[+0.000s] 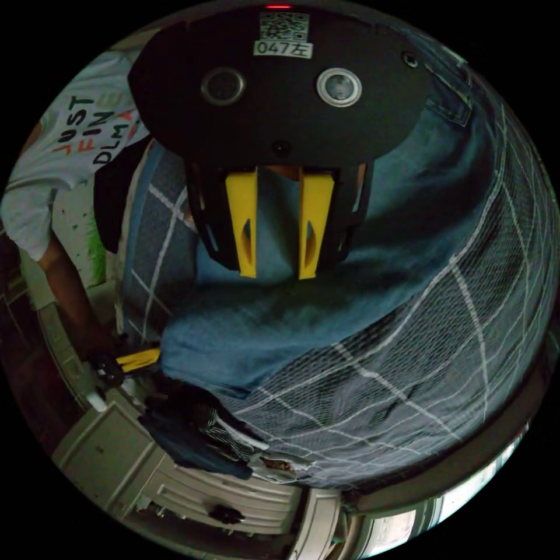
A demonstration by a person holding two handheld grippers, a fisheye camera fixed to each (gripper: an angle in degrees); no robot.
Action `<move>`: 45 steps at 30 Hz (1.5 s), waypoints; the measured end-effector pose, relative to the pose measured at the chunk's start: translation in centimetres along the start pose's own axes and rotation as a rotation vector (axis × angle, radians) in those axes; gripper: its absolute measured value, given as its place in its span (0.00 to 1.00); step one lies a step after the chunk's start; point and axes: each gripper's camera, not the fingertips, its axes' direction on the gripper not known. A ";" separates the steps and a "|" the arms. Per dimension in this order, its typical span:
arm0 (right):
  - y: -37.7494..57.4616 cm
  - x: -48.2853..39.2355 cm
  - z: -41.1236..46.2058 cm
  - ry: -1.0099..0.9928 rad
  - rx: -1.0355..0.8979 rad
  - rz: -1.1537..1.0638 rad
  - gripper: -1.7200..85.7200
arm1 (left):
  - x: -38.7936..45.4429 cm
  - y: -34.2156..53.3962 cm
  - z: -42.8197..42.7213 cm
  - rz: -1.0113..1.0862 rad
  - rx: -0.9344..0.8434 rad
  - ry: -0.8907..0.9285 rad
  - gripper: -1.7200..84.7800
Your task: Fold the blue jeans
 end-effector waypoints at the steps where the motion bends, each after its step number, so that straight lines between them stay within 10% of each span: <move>1: 0.7 -0.4 0.9 -0.011 -0.006 0.027 0.02 | 0.5 0.6 -0.2 0.006 0.007 -0.005 0.15; 12: -2.4 -2.8 -6.0 0.150 0.188 0.163 0.10 | 7.5 11.9 -7.7 0.135 0.103 0.060 0.17; 19: -11.0 -3.0 0.6 0.210 0.049 0.193 0.14 | 2.3 29.2 -14.2 -0.163 0.274 -0.165 0.15; 25: -11.6 -8.3 1.3 0.165 0.052 0.153 0.04 | -3.8 41.0 -16.9 -0.443 0.519 0.027 0.13; 35: -14.5 -15.3 -3.4 0.355 0.136 0.136 0.03 | -2.7 46.5 -15.9 -0.471 0.083 -0.466 0.15; 45: -13.6 -23.4 -9.0 0.487 0.247 0.298 0.05 | -3.4 56.8 -20.8 -0.546 0.220 -0.334 0.16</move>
